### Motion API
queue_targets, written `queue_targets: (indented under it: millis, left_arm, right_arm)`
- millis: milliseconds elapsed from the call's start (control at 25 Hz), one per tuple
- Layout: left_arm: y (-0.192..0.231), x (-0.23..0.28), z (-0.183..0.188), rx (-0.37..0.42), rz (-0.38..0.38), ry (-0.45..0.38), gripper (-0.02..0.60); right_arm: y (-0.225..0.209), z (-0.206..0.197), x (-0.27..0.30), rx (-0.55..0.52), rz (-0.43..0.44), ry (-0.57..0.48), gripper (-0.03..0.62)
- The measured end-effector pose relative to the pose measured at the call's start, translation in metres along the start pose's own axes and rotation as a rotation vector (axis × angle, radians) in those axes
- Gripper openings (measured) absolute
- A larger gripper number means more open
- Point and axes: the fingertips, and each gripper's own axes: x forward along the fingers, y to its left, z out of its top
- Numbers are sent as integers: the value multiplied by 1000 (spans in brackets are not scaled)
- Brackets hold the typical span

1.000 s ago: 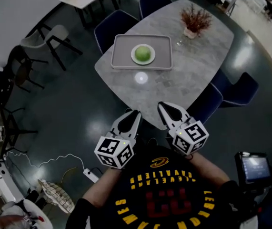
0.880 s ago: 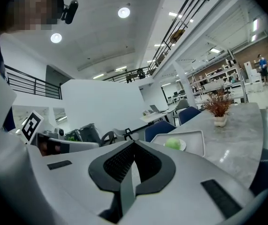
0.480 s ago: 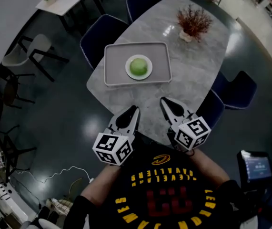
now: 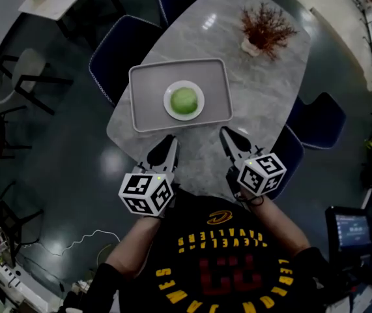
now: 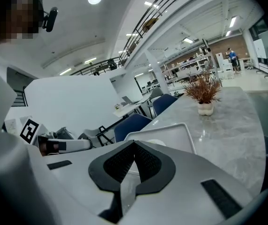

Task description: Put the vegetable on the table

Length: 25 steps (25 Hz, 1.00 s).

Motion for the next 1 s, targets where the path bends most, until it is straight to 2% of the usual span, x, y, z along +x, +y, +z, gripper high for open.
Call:
queue_targets:
  millis: [200,320,480,520,560,600,640,1000]
  left_arm:
    - [51,43,-12,-92,39,133,48]
    - [73,51,-8,-92,79,155,48]
    - [106,68,-7,-107,127,177,48]
    - [114,74,-9,-111,132,190,48]
    - [121,80,-11,-112,136,205,61]
    - [127,85,-14,-113,139,220,92]
    - [133,90,-16,-115,139,234,95]
    - [155,131,-44,-137,88,389,94]
  right_arm:
    - [-27,-18,37,50,-12,57,5]
    - [-31,-27,48,56,-39,100,6]
    - [-52,-31,64,77,-119,111,6]
    - [-58,-31,69,80,-140,114,15]
    - [-64,-32,73,82,-157,119,54]
    - [-68,-34,78,82,-169,129,57]
    - [-72,-36,83,83,-174,141,57]
    - [-101,-71,133,124,-219,286,57]
